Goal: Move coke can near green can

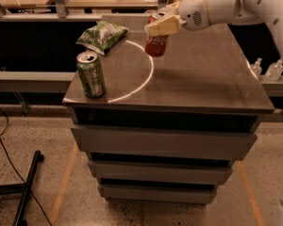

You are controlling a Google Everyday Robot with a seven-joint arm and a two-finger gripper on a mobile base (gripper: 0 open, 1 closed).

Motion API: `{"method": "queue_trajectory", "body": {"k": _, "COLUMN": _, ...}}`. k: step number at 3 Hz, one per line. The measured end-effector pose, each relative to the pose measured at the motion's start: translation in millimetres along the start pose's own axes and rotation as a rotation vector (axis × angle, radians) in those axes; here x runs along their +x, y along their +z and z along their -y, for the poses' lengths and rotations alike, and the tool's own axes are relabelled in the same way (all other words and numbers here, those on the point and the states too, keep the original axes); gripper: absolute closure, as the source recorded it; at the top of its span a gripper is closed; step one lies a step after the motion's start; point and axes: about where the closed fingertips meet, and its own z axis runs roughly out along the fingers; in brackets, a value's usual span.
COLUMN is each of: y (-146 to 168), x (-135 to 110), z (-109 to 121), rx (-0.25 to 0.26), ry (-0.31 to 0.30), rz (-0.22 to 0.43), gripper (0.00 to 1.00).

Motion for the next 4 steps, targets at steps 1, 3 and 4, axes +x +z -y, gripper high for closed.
{"method": "queue_trajectory", "body": {"k": 1, "y": -34, "x": -24, "z": -66, "rx": -0.037, "ry": -0.085, "rz": 0.072, "gripper": 1.0}}
{"method": "queue_trajectory", "body": {"k": 3, "y": 12, "x": 30, "z": -172, "rx": -0.25, "ry": -0.032, "rz": 0.009, "gripper": 1.0}}
{"method": "queue_trajectory", "body": {"k": 4, "y": 19, "x": 27, "z": -173, "rx": -0.272, "ry": -0.045, "rz": 0.001, "gripper": 1.0}}
